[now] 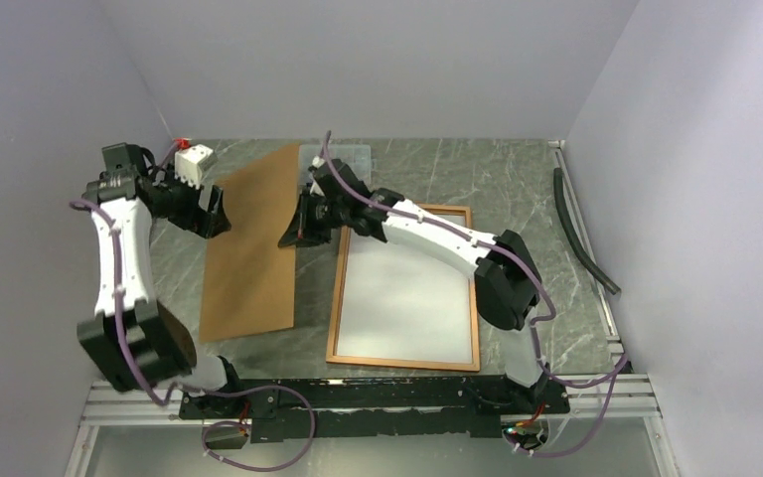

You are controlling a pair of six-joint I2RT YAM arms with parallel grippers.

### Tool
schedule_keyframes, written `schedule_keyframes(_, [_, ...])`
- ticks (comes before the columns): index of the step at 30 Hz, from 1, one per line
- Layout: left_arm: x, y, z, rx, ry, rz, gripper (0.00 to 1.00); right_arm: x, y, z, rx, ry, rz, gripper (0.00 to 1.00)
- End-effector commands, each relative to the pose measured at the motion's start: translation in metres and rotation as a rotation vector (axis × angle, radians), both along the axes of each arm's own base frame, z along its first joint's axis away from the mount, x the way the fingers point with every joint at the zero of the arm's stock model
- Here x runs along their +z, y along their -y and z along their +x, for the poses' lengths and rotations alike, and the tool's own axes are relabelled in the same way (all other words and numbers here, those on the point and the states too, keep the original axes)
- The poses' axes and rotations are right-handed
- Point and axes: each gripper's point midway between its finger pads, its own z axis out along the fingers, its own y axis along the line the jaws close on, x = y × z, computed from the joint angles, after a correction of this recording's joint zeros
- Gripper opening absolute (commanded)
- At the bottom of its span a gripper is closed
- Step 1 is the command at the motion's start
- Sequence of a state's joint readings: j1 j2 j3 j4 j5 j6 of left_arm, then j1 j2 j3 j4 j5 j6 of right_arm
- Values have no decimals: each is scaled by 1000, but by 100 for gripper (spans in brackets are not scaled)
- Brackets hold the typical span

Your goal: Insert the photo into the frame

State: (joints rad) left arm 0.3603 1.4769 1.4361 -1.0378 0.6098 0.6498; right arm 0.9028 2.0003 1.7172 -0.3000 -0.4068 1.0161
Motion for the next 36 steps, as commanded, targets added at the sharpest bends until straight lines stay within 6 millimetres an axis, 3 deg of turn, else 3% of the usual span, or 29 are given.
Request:
schedule_keyframes(1, [71, 48, -38, -284, 349, 14, 94, 98, 10, 48, -152, 90, 132, 0])
schedule_keyframes(6, [115, 72, -78, -457, 616, 173, 95, 135, 34, 79, -313, -4, 191, 0])
schedule_keyframes(10, [136, 91, -112, -559, 699, 220, 95, 154, 46, 87, -373, -74, 271, 0])
schedule_keyframes(13, [137, 107, -143, -673, 783, 283, 95, 163, 51, 83, -368, -108, 322, 0])
schedule_keyframes(16, [122, 114, -163, -785, 888, 437, 95, 172, 56, 77, -360, -118, 358, 0])
schedule_keyframes(18, [111, 108, -160, -825, 985, 610, 95, 176, 59, 71, -350, -135, 385, 0])
schedule_keyframes(21, [100, 107, -154, -855, 1082, 713, 95, 180, 61, 65, -341, -154, 432, 0])
schedule_keyframes(27, [122, 115, -135, -801, 1192, 585, 92, 181, 57, 55, -315, -178, 463, 0])
schedule_keyframes(32, [109, 120, -130, -878, 1206, 558, 88, 179, 46, 44, -271, -207, 496, 0])
schedule_keyframes(36, [117, 115, -114, -853, 1178, 489, 76, 175, 40, 34, -250, -218, 510, 0])
